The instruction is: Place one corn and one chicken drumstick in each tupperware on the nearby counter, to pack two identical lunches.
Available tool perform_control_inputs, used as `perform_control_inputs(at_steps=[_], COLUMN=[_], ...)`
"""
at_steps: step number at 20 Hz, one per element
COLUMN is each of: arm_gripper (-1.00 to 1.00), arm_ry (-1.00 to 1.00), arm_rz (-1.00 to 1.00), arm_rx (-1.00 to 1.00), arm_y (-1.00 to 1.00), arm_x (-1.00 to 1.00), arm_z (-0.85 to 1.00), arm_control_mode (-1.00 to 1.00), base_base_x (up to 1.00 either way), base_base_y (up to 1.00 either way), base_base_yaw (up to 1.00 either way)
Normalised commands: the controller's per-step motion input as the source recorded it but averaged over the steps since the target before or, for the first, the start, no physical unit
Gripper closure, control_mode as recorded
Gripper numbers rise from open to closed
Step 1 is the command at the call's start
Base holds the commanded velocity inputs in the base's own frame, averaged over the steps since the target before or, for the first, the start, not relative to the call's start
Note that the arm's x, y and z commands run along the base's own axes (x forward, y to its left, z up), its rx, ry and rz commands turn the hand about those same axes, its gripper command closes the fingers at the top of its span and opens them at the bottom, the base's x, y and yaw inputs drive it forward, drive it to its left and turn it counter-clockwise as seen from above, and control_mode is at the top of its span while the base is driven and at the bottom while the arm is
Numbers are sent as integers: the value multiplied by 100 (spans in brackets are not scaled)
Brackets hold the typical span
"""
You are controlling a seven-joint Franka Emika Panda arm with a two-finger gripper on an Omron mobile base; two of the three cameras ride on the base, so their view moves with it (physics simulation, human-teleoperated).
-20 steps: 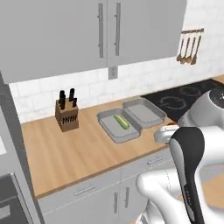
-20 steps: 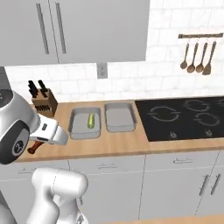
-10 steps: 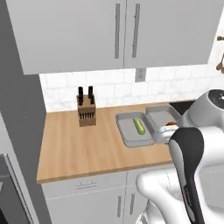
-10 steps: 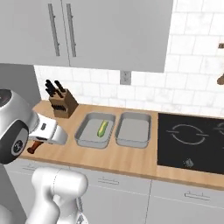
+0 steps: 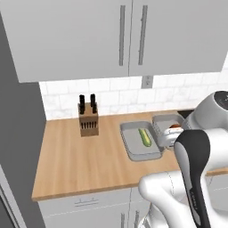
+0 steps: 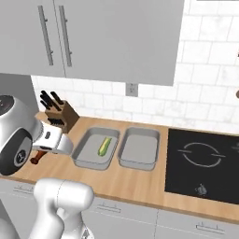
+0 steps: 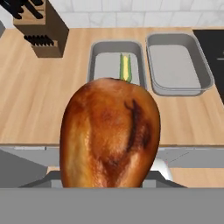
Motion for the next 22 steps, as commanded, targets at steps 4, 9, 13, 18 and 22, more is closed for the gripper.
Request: perform_control_inputs(at_steps=[4, 9, 13, 18, 22], arm_gripper=[100, 100, 100, 100, 100], arm_ry=[0, 0, 0, 0, 5], arm_rz=[0, 0, 0, 0, 0], arm_rx=[0, 0, 0, 0, -1], arm_y=[0, 0, 0, 8, 14], arm_x=[0, 0, 29, 66, 94], arm_z=[0, 0, -4, -24, -65], arm_control_mode=[100, 100, -100, -100, -100], base_base_x=[60, 49, 23, 0, 0], base_base_y=[24, 27, 6, 0, 0], base_base_yaw=[0, 0, 0, 0, 0])
